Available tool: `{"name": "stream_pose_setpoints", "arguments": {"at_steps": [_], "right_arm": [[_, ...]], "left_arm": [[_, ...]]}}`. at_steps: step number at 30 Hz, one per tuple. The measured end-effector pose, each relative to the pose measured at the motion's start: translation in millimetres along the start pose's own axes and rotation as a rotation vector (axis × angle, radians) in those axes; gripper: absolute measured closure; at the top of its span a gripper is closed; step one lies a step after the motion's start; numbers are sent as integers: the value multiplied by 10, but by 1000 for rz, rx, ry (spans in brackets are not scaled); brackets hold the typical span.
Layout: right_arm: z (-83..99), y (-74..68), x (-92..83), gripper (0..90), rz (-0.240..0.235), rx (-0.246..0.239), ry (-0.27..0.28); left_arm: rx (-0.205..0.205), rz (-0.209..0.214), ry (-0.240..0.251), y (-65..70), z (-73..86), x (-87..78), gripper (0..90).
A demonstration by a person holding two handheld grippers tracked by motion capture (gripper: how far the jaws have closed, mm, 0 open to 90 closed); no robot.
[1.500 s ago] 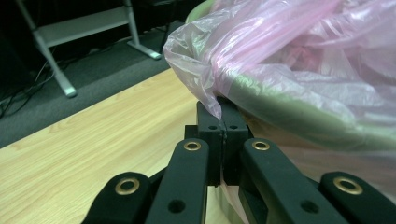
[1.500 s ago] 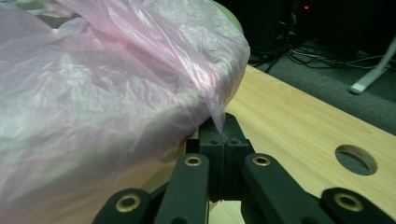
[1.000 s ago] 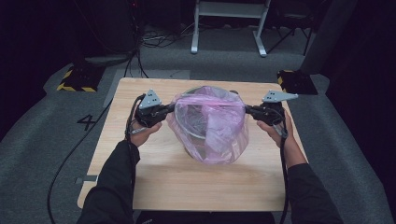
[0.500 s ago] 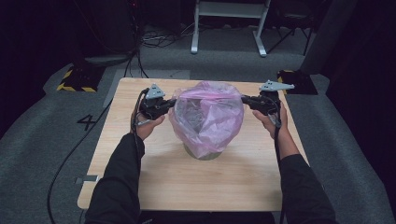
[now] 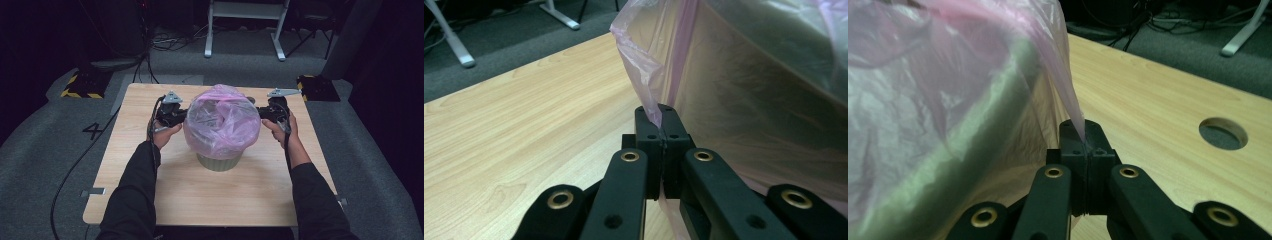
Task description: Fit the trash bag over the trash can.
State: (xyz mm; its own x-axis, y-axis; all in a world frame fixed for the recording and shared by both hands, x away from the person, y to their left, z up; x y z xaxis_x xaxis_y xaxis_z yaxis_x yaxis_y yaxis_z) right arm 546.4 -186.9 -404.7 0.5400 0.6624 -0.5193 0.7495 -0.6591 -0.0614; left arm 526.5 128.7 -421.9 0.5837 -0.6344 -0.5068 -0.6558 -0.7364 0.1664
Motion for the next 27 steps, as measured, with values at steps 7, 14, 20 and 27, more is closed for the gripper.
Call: {"name": "stream_pose_setpoints", "arguments": {"at_steps": [7, 14, 20, 27], "right_arm": [[101, 46, 109, 898, -19, 30, -26], [183, 60, 136, 895, -32, 44, -26], [272, 70, 184, 895, -37, 48, -35], [396, 60, 223, 891, -16, 29, -43]], "left_arm": [[-18, 1, -7, -7, 10, 56, 895], [-55, 31, -16, -25, 47, 94, 890], [-58, 26, -22, -7, 47, 125, 886], [-76, 11, -43, -52, 121, 148, 861]]}}
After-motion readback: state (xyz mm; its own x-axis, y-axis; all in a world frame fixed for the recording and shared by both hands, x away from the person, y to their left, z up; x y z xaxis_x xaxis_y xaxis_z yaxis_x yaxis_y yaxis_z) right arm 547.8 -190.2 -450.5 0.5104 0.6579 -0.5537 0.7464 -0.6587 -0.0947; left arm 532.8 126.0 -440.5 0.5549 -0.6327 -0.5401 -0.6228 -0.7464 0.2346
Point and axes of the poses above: each handheld gripper's, and its own axes: x roughly forward along the jaws, z roughly out of its underside, y roughly to its right, the point moved 4 cm from there along x, roughly forward along the jaws, and after that the axes turned 6 degrees about -x, right-handed, at the moved point
